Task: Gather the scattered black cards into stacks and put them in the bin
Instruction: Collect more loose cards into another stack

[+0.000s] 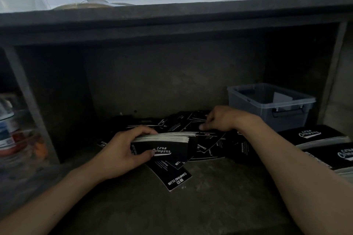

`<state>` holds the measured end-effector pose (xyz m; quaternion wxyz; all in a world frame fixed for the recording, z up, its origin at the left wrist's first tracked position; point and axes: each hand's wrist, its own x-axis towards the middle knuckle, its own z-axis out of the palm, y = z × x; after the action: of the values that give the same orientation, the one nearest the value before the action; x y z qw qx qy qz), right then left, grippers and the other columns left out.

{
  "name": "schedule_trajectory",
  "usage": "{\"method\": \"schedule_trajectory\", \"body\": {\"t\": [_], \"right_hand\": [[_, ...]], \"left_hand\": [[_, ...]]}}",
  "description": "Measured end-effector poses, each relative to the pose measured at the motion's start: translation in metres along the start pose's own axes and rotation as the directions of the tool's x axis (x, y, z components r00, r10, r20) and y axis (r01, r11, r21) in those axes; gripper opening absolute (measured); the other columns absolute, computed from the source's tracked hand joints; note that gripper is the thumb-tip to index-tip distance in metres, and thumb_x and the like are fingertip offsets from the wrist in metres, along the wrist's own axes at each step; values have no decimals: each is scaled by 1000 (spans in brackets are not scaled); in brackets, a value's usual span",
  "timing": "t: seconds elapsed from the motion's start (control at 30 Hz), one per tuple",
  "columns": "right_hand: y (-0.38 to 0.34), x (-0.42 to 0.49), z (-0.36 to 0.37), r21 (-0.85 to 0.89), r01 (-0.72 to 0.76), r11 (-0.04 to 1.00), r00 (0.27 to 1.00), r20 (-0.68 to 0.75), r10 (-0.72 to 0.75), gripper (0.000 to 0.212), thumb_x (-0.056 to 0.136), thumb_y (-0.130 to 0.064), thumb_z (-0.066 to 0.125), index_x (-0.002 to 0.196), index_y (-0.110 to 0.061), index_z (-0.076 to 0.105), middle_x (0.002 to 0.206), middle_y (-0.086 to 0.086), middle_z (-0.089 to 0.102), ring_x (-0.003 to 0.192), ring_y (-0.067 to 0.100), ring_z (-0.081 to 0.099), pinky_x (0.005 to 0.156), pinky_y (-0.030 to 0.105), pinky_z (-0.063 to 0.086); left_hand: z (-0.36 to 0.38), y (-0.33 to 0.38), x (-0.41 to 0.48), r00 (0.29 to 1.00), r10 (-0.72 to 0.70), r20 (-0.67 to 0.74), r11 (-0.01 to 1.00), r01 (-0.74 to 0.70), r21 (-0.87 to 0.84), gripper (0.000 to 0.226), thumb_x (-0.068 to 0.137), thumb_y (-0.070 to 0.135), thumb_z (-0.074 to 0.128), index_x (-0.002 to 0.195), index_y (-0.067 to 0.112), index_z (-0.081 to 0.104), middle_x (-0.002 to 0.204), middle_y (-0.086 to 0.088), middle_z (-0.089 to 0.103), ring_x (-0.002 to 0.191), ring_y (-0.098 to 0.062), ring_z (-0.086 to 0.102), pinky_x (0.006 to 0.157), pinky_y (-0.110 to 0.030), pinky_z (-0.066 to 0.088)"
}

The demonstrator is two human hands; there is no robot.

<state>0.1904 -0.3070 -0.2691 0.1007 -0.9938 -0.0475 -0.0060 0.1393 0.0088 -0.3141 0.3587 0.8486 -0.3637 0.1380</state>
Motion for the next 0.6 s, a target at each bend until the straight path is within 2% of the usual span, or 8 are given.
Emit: {"method": "schedule_trajectory", "body": {"t": [0.07, 0.17, 0.23, 0.3, 0.33, 0.4, 0.47, 0.6], "right_hand": [[4, -1, -1, 45, -1, 999, 1000, -7, 1, 42, 90, -49, 60, 111, -14, 72, 114, 3, 67, 101, 17, 60, 83, 23, 46], [6, -1, -4, 101, 19, 995, 1000, -16, -18, 21, 89, -30, 67, 106, -20, 75, 111, -3, 71, 93, 7, 59, 73, 15, 40], [8, 4, -4, 147, 22, 989, 989, -151, 0, 19, 90, -21, 62, 105, -23, 75, 112, -3, 71, 94, 9, 61, 74, 14, 42], [11, 12, 0, 124, -36, 992, 940, -333, 76, 26, 92, -22, 57, 116, -22, 68, 118, 5, 67, 103, 19, 62, 83, 22, 47], [13, 15, 4, 93, -66, 993, 930, -354, 95, 31, 93, -26, 55, 123, -18, 63, 123, 9, 64, 108, 24, 61, 88, 27, 48], [15, 19, 16, 1, -85, 996, 970, -228, 83, 40, 98, -28, 47, 134, -11, 52, 133, 16, 56, 119, 29, 55, 95, 31, 45], [15, 19, 25, -75, -88, 993, 994, -71, 82, 41, 101, -28, 43, 137, -10, 49, 140, 15, 51, 124, 29, 52, 100, 31, 43], [17, 17, 8, -27, -107, 994, 988, -113, 103, 37, 91, -37, 63, 118, -13, 67, 122, 7, 65, 109, 23, 61, 91, 28, 50]], "left_hand": [[0, 0, 0, 1000, -3, 8, 1000, 3, -2, 42, 85, 13, 79, 119, 32, 63, 113, 16, 71, 104, -4, 70, 88, -22, 56], [1, 1, 0, 1000, 2, -1, 1000, -2, -4, 41, 85, 12, 79, 118, 30, 63, 112, 16, 72, 102, -5, 70, 88, -24, 56], [1, 1, 0, 1000, 4, -5, 1000, -4, -12, 40, 85, 12, 79, 118, 29, 64, 112, 15, 72, 102, -5, 70, 89, -24, 56], [1, 2, 0, 1000, 3, 2, 1000, -2, -23, 39, 84, 18, 79, 118, 29, 63, 113, 16, 72, 104, -5, 70, 90, -24, 56], [1, 2, 0, 1000, 0, 8, 1000, 0, -29, 39, 84, 19, 78, 119, 29, 63, 113, 16, 72, 104, -5, 70, 90, -25, 56], [1, 1, 0, 1000, -8, 14, 999, 8, -36, 39, 86, 17, 78, 119, 30, 63, 114, 15, 72, 105, -6, 70, 91, -27, 56], [0, 1, 0, 1000, -10, 11, 999, 11, -30, 38, 86, 19, 78, 119, 30, 63, 114, 15, 72, 105, -6, 70, 91, -28, 56], [1, 0, 0, 1000, -18, 14, 1000, 18, -20, 40, 85, 14, 79, 117, 32, 63, 113, 16, 72, 103, -5, 70, 88, -25, 57]]}}
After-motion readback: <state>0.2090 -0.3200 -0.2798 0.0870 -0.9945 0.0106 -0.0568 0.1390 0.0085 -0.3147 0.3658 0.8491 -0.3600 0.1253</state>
